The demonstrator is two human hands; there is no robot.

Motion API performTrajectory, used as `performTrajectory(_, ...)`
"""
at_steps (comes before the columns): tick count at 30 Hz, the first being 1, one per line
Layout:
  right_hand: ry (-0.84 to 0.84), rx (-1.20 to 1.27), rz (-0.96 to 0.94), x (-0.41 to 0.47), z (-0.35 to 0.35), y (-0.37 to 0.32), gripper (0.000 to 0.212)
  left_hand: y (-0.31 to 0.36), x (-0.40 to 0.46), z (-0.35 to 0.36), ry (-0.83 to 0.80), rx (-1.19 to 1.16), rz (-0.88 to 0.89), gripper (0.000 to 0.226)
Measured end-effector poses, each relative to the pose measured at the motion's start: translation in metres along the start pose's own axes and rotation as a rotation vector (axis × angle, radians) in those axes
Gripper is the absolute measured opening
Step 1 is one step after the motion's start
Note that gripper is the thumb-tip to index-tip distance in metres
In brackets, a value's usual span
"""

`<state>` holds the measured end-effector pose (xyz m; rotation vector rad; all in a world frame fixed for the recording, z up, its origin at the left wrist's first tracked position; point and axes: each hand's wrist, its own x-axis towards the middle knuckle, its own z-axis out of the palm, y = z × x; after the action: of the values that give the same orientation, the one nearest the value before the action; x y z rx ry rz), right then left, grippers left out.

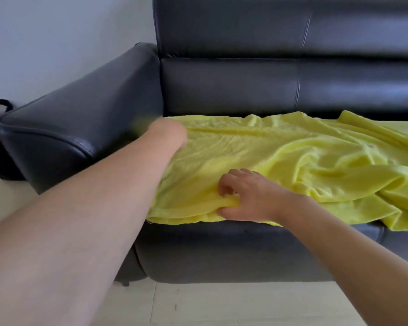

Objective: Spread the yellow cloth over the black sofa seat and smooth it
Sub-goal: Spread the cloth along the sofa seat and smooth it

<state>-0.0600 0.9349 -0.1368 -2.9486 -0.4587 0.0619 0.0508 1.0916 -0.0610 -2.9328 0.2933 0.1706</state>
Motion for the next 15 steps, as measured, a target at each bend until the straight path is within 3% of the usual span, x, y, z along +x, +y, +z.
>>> performTrajectory(3, 0.052, -0.032, -0.037, 0.001, 0.008, 0.000, 0.031, 0.001, 0.021, 0.026, -0.120, 0.044, -0.048, 0.032)
performTrajectory(9, 0.150, -0.021, -0.086, -0.001, 0.018, 0.005, 0.032, 0.004, 0.038, 0.035, 0.096, 0.096, -0.064, 0.034)
performTrajectory(12, 0.152, -0.012, -0.111, 0.001, 0.019, 0.004, 0.031, -0.002, 0.037, 0.027, 0.187, 0.356, -0.035, 0.030)
performTrajectory(15, 0.165, 0.003, -0.162, 0.001, 0.019, 0.000, 0.027, -0.008, 0.033, 0.044, 0.088, 0.631, -0.018, 0.034)
